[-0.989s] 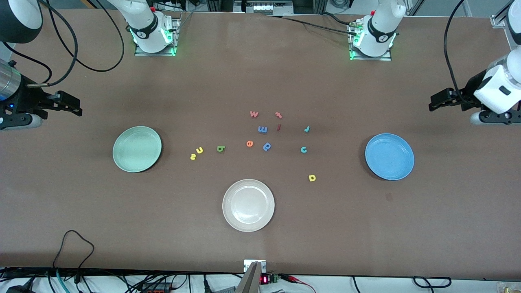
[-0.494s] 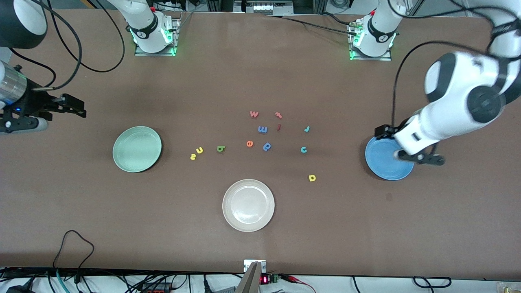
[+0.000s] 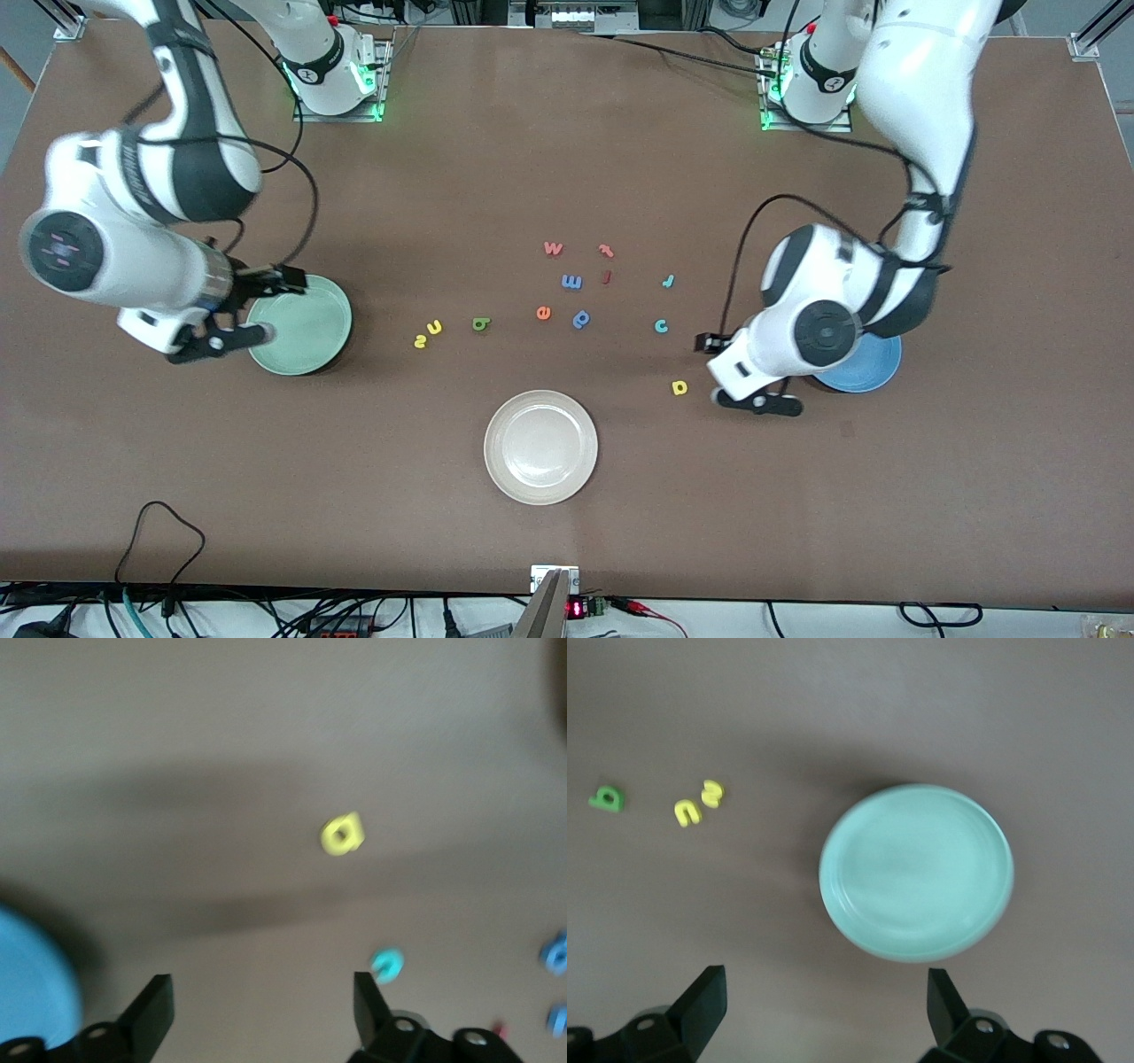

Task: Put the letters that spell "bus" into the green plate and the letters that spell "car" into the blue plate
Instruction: 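Reach the right gripper to yellow letters while the left gripper reaches yellow o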

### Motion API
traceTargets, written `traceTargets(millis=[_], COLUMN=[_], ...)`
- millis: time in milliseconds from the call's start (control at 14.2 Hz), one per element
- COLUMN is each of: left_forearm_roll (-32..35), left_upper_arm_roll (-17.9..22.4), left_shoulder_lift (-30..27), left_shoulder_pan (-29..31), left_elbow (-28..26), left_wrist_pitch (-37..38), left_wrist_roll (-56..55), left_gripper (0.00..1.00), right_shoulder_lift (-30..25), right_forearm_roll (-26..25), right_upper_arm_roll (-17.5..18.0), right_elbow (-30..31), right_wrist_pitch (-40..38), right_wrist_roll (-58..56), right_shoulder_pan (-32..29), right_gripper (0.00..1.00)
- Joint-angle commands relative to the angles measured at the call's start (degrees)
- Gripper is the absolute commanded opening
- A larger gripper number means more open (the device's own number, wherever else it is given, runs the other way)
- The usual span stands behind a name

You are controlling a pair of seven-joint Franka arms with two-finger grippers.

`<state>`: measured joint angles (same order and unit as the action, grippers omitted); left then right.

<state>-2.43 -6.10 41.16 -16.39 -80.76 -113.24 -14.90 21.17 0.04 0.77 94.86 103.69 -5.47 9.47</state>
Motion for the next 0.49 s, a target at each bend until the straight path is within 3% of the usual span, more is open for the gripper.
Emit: traceTargets(millis=[0,283,424], left_forearm_roll=[-0.1,0.0,0.0], left_upper_arm_roll=[0.4,0.5,0.5], left_shoulder_lift=[6.4,12.1,13.3], left_shoulder_pan=[-0.3,-3.1,-3.2], left_elbow=[5.9,9.8,9.9], left_wrist_pitch=[-5.4,-6.6,-6.6], left_wrist_roll=[-1.3,-4.3,-4.3], left_gripper=[0.79,0.75,0.73], right_shoulder_lift=[0.5,0.7,2.4], right_forearm_roll=[0.0,0.0,0.0], right_upper_arm_roll=[-0.3,-0.3,-0.3], right_elbow=[6.5,18.4,20.9], right_wrist_pitch=[10.3,30.0,36.6], right_wrist_roll=[4.1,10.8,14.7], right_shoulder_pan=[2.9,6.5,8.1], right_gripper=[1.00,1.00,1.00])
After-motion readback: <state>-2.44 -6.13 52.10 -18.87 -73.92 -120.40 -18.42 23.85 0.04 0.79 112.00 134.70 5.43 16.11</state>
